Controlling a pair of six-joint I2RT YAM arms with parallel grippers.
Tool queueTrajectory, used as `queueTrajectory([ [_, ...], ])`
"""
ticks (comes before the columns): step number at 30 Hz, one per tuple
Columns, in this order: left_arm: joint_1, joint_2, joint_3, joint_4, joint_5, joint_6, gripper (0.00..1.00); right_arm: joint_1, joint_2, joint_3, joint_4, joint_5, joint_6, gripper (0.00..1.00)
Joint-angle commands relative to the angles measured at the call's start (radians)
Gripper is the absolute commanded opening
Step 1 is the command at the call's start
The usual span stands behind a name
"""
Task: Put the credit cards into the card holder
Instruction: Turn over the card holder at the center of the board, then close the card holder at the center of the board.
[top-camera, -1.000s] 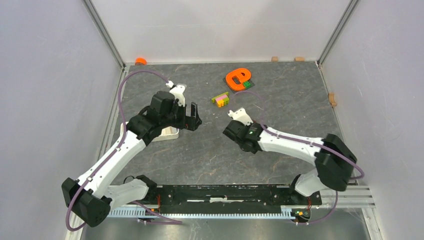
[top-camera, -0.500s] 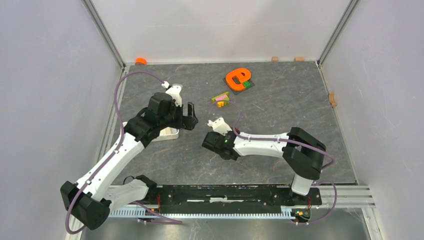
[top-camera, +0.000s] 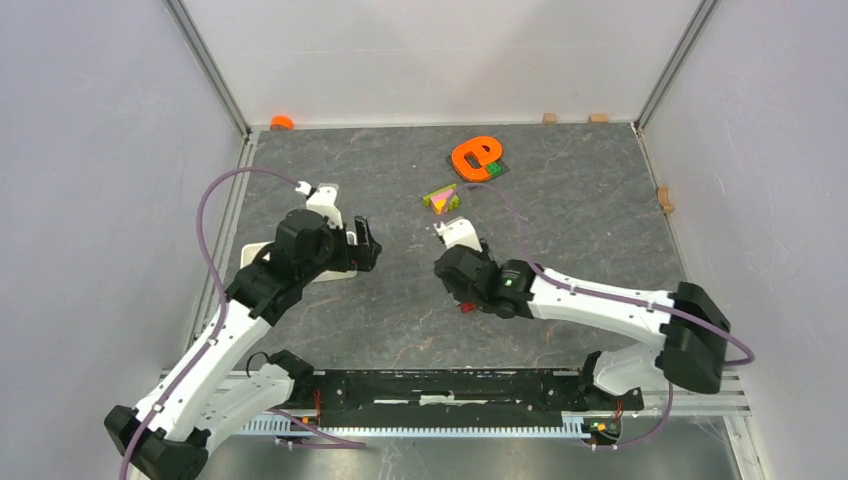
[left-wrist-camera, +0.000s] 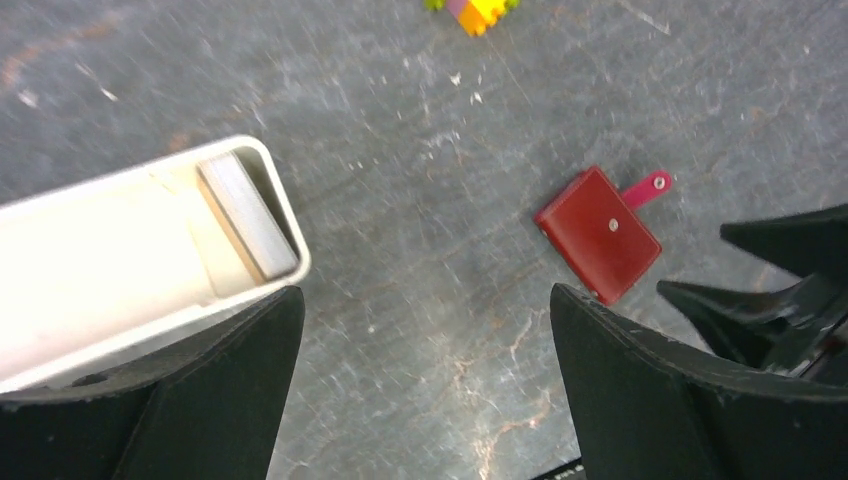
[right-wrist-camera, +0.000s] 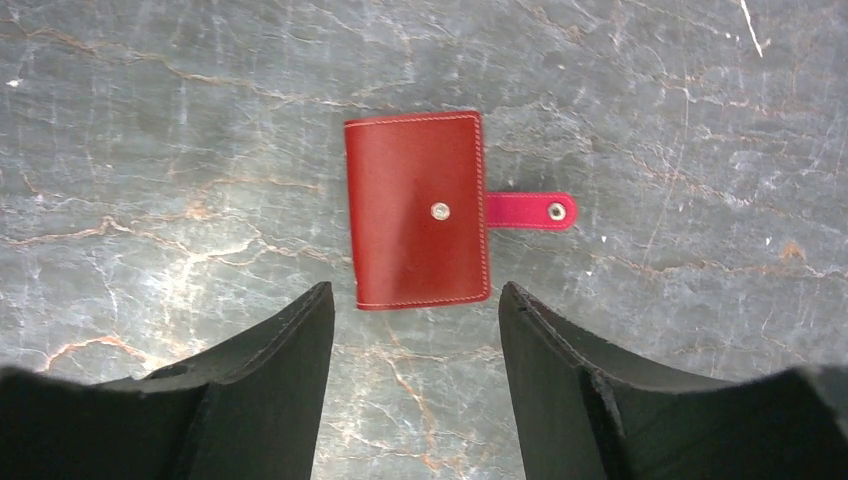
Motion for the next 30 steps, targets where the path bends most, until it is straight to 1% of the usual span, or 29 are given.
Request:
queueTrajectory([
  [1, -0.034, 0.011, -0.105, 0.095, 0.112, -0.161, 0.97, -0.117, -0.117, -0.127, 0.106, -0.138, -0.078, 0.66],
  [5, -0.191, 0.078, -0.169, 0.205, 0.104, -0.268, 0.96, -0.306, -0.225, -0.272, 0.268, -0.389, -0.162, 0.66],
  [7, -0.243, 0.129, -0.198, 0.283, 0.111, -0.329, 0.96, -0.394, -0.247, -0.315, 0.321, -0.493, -0.194, 0.65],
  [9, -0.271, 0.178, -0.248, 0.388, 0.148, -0.406, 0.96, -0.471, -0.247, -0.344, 0.359, -0.577, -0.228, 0.63],
  [13, -0.313, 0.26, -0.343, 0.63, 0.15, -0.523, 0.96, -0.611, -0.221, -0.383, 0.418, -0.759, -0.254, 0.57],
  [15, -0.314, 0.324, -0.366, 0.735, 0.165, -0.558, 0.96, -0.669, -0.205, -0.401, 0.469, -0.85, -0.256, 0.55],
  [17, -0.314, 0.387, -0.368, 0.804, 0.177, -0.575, 0.95, -0.717, -0.184, -0.41, 0.499, -0.919, -0.256, 0.52],
  [22, -0.314, 0.547, -0.345, 0.903, 0.196, -0.584, 0.94, -0.79, -0.13, -0.412, 0.545, -1.018, -0.26, 0.48],
  [30, -0.296, 0.718, -0.313, 0.977, 0.2, -0.585, 0.87, -0.826, -0.047, -0.406, 0.559, -1.065, -0.294, 0.45],
])
